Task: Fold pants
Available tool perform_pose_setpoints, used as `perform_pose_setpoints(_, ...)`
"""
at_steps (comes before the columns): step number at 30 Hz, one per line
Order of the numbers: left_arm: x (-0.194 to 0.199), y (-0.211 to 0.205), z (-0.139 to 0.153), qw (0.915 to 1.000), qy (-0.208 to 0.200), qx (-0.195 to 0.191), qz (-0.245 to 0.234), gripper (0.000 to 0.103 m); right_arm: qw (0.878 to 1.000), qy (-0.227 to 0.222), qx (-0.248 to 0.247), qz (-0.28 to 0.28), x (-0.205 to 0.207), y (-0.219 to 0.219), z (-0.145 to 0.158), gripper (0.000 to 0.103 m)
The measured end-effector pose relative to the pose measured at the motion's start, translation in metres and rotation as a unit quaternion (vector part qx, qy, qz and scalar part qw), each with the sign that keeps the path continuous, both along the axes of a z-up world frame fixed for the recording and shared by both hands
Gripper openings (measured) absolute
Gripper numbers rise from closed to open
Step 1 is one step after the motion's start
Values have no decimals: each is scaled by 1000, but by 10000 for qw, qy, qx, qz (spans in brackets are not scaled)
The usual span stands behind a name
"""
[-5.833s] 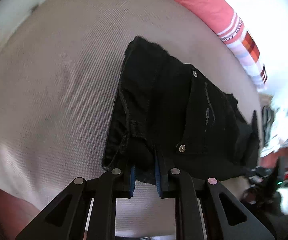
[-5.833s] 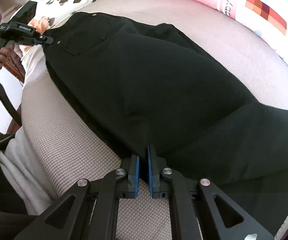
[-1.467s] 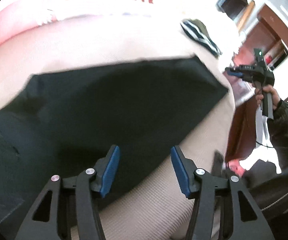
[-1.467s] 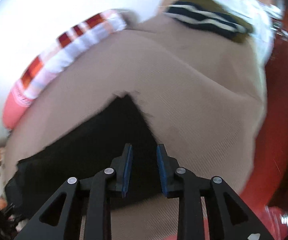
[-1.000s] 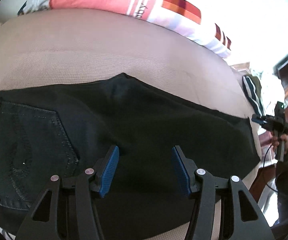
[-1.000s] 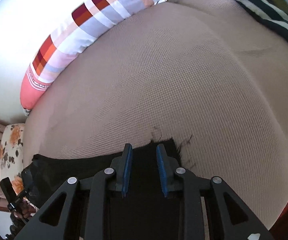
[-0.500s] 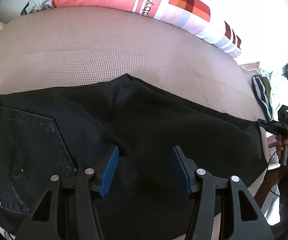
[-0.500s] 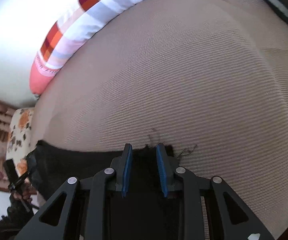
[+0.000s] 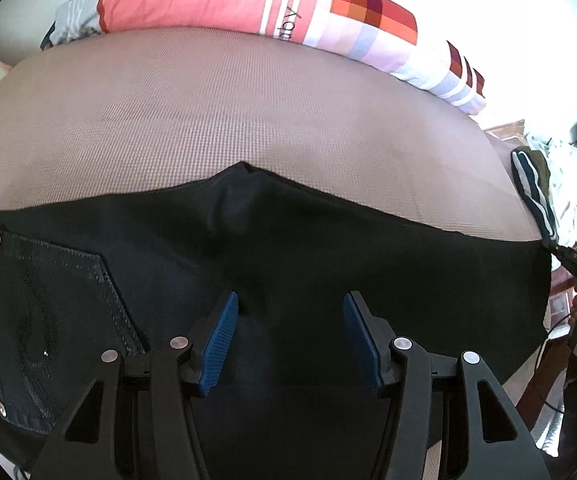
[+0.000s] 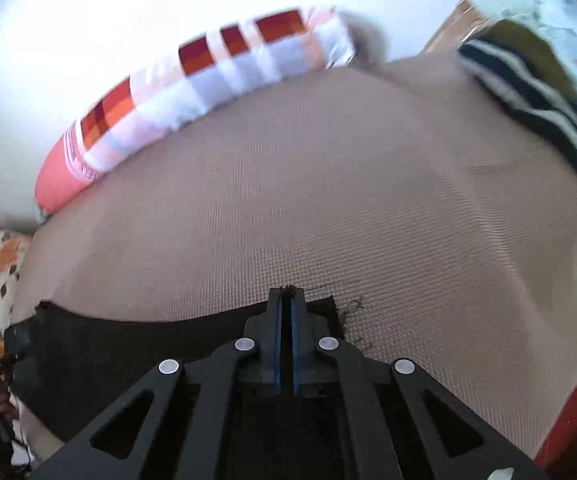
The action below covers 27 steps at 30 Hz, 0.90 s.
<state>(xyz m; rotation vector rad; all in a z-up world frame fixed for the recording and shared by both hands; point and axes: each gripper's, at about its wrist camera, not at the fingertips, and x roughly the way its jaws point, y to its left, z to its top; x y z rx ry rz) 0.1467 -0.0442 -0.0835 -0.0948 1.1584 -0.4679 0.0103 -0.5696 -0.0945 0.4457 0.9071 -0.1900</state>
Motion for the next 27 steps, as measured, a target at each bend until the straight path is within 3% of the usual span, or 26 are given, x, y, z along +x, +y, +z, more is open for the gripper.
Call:
perform_pose_setpoints(9, 9, 4, -13, 9999, -99, 130, 54, 56, 9973, 517, -367, -368, 21, 8, -41, 2)
perform_pose_setpoints(12, 14, 8, -25, 9998, -56, 186, 82, 56, 9966, 617, -297, -453, 23, 6, -39, 4)
perform_pose_setpoints(15, 15, 5, -25, 9993, -216, 317, -28, 56, 9948, 809, -415, -465, 25, 9, -33, 25)
perform_pose_setpoints(20, 16, 11, -15, 9996, -208, 169, -31, 56, 9940, 596, -777, -481, 22, 33, 8, 27)
perform_pose_setpoints(23, 13, 19, -4, 9985, -449, 298, -28, 56, 9967, 353, -729, -35, 34, 68, 33, 29)
perform_pose_setpoints(27, 8, 39, 5, 9953, -775, 587, -12, 56, 9938, 269, -477, 971, 69, 136, 40, 29)
